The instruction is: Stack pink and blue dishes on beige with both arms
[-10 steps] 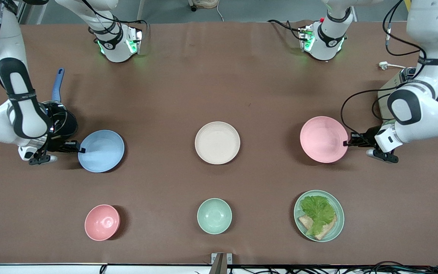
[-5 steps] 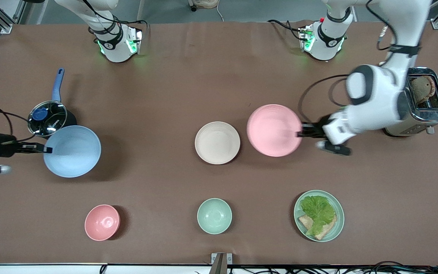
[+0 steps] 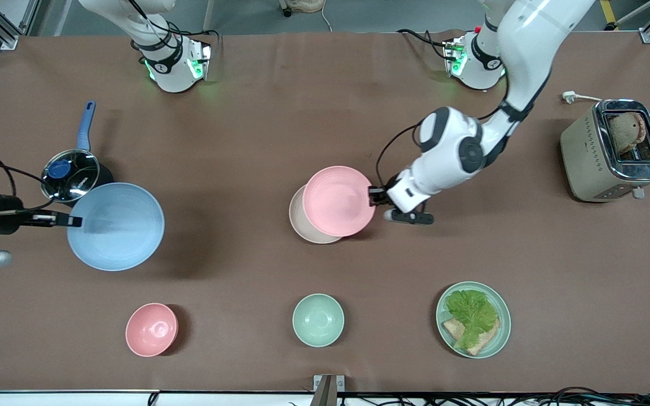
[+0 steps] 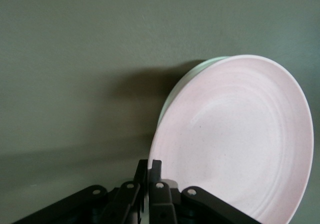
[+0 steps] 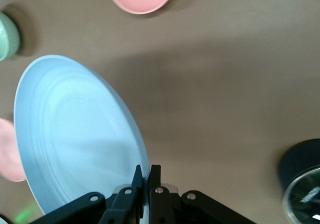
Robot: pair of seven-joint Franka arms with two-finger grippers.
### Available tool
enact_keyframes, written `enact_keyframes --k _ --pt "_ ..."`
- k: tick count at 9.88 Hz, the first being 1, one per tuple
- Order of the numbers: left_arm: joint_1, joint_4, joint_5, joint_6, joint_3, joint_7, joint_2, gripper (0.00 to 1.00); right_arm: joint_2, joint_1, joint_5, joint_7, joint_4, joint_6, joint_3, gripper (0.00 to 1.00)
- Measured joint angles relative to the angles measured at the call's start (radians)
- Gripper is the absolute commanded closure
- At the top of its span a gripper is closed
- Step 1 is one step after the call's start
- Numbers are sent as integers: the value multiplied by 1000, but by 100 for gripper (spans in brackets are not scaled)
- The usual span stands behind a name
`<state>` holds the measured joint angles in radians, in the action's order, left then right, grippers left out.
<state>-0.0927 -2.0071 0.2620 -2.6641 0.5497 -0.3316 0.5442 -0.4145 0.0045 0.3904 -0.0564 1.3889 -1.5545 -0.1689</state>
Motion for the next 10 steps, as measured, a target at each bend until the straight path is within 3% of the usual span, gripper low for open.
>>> enact_keyframes --k 2,4,5,7,8,10 --pt "-21 48 -186 -10 1 -177 71 97 23 10 -13 147 9 -9 115 99" --pt "-30 96 -348 -10 4 -344 119 93 39 17 -21 204 84 -104 196 99" --pt "-39 106 -393 -10 6 -398 131 79 60 17 -21 220 158 -170 234 99" --pt "-58 113 -418 -10 7 -441 140 25 99 18 -22 282 278 -250 315 99" --pt "-63 113 -418 -8 7 -442 140 3 112 19 -22 309 319 -292 351 99" --pt "-66 115 -421 -8 8 -442 136 0 134 19 -22 342 408 -390 403 99"
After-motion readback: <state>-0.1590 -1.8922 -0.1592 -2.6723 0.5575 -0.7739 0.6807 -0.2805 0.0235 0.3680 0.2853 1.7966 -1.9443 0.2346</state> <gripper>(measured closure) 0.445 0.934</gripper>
